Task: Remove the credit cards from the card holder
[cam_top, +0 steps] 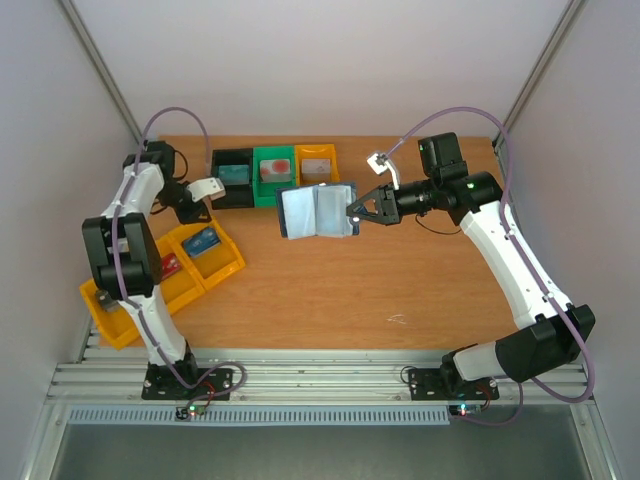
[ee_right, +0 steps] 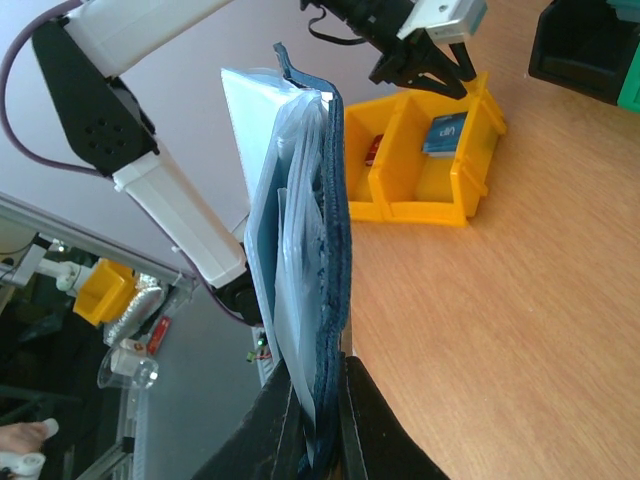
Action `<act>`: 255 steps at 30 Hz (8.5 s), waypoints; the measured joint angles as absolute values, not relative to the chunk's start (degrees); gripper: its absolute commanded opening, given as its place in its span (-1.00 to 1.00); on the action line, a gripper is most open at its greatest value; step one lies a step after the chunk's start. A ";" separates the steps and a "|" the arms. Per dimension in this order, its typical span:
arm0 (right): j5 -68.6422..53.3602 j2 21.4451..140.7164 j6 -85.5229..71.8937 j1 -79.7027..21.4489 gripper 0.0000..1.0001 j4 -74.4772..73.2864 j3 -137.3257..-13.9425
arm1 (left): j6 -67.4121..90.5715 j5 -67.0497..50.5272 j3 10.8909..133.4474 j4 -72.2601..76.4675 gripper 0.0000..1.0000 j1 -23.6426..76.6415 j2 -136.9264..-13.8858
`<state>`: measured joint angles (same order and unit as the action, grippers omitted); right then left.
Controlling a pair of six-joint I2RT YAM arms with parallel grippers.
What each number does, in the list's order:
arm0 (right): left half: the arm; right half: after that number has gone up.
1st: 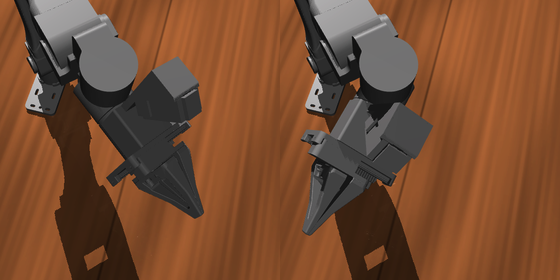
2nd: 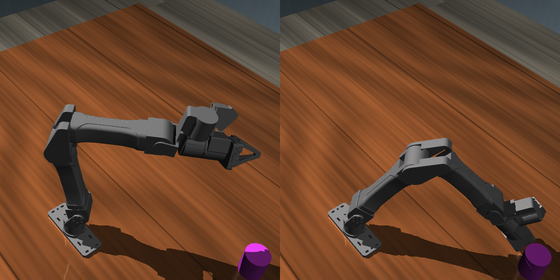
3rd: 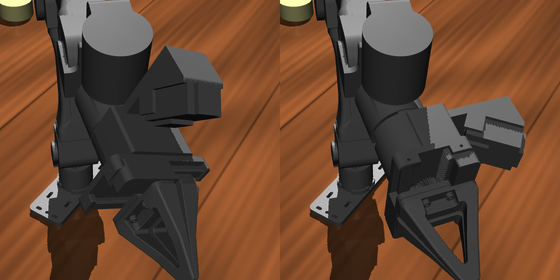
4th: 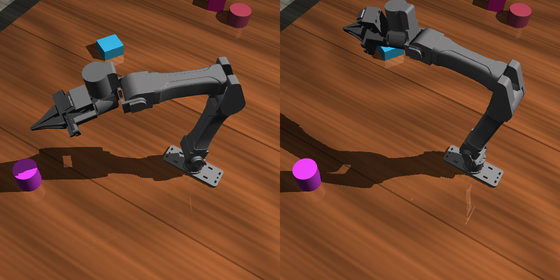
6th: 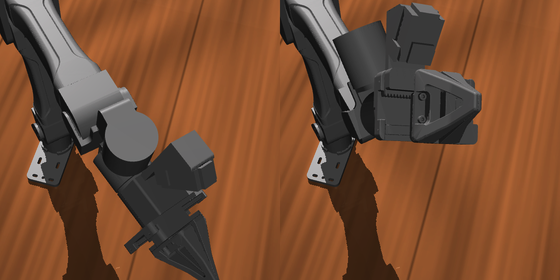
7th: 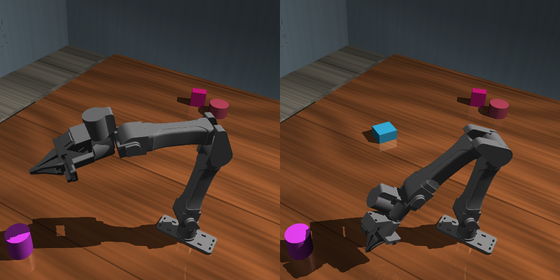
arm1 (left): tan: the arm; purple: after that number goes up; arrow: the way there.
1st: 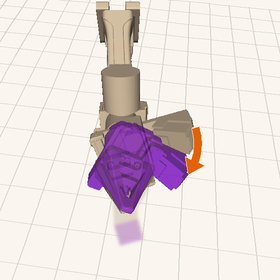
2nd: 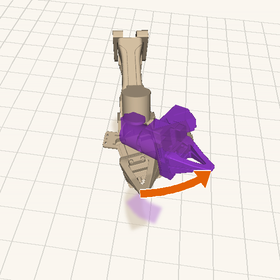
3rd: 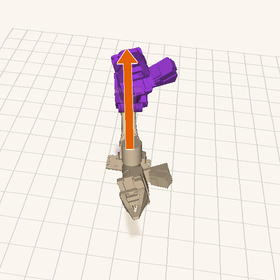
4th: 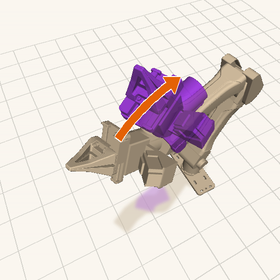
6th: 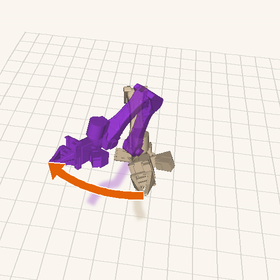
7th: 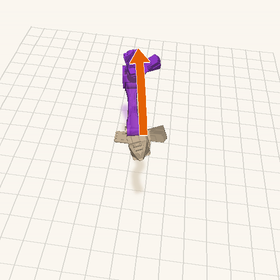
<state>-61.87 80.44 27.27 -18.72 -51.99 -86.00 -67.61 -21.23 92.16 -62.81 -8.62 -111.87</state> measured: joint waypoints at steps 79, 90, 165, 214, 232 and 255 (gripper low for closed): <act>-33.95 83.13 16.05 -53.08 0.29 -34.39 -88.40 | 25.54 -63.53 37.50 -3.20 -0.99 9.02 -31.59; -33.56 86.72 15.05 -53.47 -0.38 -32.77 -91.70 | 26.61 -61.82 37.50 -2.42 -0.99 8.71 -32.27; -29.50 84.42 17.69 -54.96 -0.98 -37.85 -93.60 | 14.59 -63.42 40.60 -15.38 0.89 7.68 -26.85; -39.83 78.52 21.08 -54.00 -0.98 -39.55 -90.83 | 11.92 -63.40 40.27 -15.70 0.28 6.28 -23.31; -39.97 74.63 20.43 -54.00 -0.98 -39.51 -87.59 | 2.26 -61.82 40.38 -22.72 0.28 6.07 -19.64; -42.72 77.73 19.38 -53.58 -0.98 -35.29 -87.72 | 13.45 -63.86 36.42 -4.43 -0.49 9.96 -25.12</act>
